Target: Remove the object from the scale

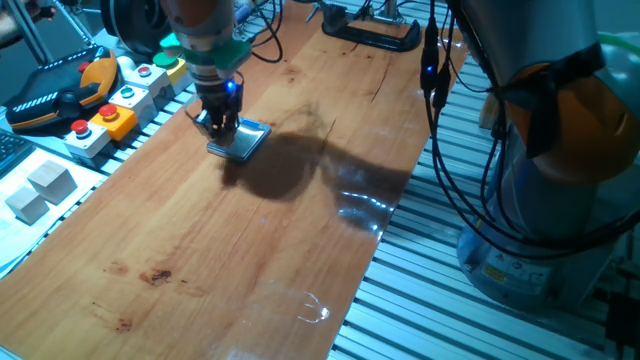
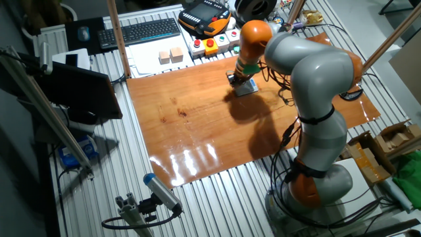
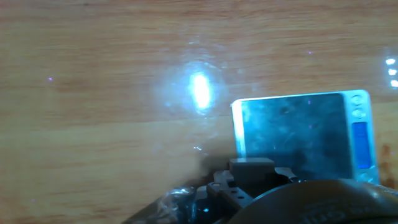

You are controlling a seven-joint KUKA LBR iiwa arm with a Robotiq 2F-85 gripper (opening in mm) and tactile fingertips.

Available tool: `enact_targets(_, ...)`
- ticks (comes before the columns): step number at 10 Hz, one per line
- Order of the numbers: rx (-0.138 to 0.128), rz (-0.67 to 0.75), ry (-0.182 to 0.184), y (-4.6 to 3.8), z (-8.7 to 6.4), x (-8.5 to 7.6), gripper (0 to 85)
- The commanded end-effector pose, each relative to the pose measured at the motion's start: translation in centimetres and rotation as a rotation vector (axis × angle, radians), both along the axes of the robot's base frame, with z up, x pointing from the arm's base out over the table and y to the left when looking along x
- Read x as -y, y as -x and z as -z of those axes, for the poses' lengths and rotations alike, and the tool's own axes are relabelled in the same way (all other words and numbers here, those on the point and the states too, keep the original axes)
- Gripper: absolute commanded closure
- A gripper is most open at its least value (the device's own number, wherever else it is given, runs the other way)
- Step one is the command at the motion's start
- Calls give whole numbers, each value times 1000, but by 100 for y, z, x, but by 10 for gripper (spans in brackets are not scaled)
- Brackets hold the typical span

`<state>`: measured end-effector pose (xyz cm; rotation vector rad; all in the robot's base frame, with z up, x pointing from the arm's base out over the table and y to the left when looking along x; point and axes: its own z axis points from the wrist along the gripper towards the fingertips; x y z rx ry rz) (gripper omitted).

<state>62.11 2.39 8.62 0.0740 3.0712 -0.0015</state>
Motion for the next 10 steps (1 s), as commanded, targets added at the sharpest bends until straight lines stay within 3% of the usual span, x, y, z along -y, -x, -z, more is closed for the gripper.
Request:
enact_targets(1,-1,11,1,3,-16,-73,843)
enact_targets(3,-3,29,4,19,-6,-223,843)
enact_targets(6,25,52,-7,74,200,-432,843)
enact_targets(10,26,63,-8,89,293,-543,843)
